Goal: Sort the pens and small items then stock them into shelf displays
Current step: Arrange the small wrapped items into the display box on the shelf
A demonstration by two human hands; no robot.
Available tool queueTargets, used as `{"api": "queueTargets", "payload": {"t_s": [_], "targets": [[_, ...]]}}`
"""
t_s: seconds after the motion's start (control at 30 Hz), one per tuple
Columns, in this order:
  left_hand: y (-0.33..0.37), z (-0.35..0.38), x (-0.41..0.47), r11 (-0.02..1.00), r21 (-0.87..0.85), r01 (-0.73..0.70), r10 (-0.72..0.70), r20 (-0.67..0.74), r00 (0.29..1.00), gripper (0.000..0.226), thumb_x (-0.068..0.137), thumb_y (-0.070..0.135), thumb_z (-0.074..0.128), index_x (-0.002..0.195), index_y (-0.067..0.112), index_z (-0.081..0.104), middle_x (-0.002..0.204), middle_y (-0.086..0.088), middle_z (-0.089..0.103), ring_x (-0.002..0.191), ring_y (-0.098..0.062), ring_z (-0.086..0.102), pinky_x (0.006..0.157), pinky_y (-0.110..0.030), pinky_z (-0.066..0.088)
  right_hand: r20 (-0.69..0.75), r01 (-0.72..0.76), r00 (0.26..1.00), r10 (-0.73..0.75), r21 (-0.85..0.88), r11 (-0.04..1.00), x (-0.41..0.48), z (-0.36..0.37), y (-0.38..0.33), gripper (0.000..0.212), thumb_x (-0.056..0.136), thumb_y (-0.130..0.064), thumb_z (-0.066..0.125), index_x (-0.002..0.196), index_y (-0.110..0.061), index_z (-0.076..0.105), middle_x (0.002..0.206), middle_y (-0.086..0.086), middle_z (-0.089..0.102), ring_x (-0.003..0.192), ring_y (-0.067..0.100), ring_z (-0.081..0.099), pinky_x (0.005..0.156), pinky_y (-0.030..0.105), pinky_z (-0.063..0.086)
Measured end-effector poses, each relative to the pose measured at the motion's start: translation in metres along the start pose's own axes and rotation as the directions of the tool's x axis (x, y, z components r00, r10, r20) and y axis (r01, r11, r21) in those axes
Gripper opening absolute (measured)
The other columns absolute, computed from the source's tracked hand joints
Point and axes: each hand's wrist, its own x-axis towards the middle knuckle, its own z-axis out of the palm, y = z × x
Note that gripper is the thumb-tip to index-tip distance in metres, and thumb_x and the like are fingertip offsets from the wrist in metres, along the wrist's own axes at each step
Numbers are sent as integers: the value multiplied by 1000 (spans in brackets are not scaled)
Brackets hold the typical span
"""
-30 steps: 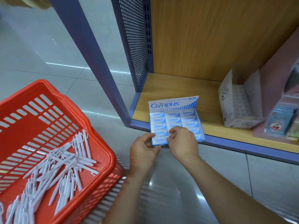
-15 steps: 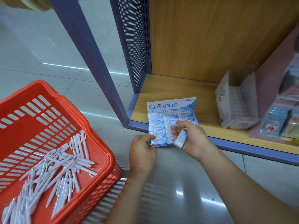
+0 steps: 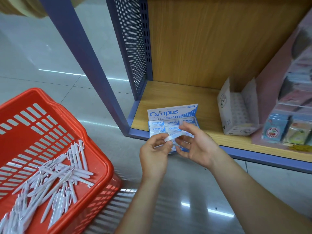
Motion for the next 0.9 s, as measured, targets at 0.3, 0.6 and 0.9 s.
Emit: {"api": "queueTargets", "payload": {"t_s": [0.3, 0.6, 0.9], "targets": [[11, 2, -4, 958, -248, 143, -144, 13, 989, 16, 84, -5, 63, 90, 8, 70, 93, -14, 71, 81, -20, 69, 75, -29, 56, 19, 152, 988, -151, -34, 988, -2, -1, 0, 21, 84, 5, 65, 101, -8, 66, 85, 12, 68, 71, 19, 64, 61, 21, 55], [9, 2, -2, 970, -196, 147, -158, -42, 986, 16, 83, -4, 66, 92, 9, 66, 88, -14, 73, 72, -21, 66, 69, -27, 55, 53, 129, 991, -127, -39, 991, -6, -5, 2, 19, 81, 2, 69, 95, -10, 65, 81, 10, 70, 69, 18, 67, 59, 24, 56], [16, 4, 14, 977, -132, 168, -173, -26, 985, 13, 84, -2, 66, 92, 7, 67, 78, -10, 72, 64, -15, 66, 57, -19, 49, 57, 187, 981, -185, -43, 981, 4, -2, 2, 29, 82, 8, 66, 107, -7, 61, 87, 17, 70, 72, 21, 70, 69, 25, 59]]}}
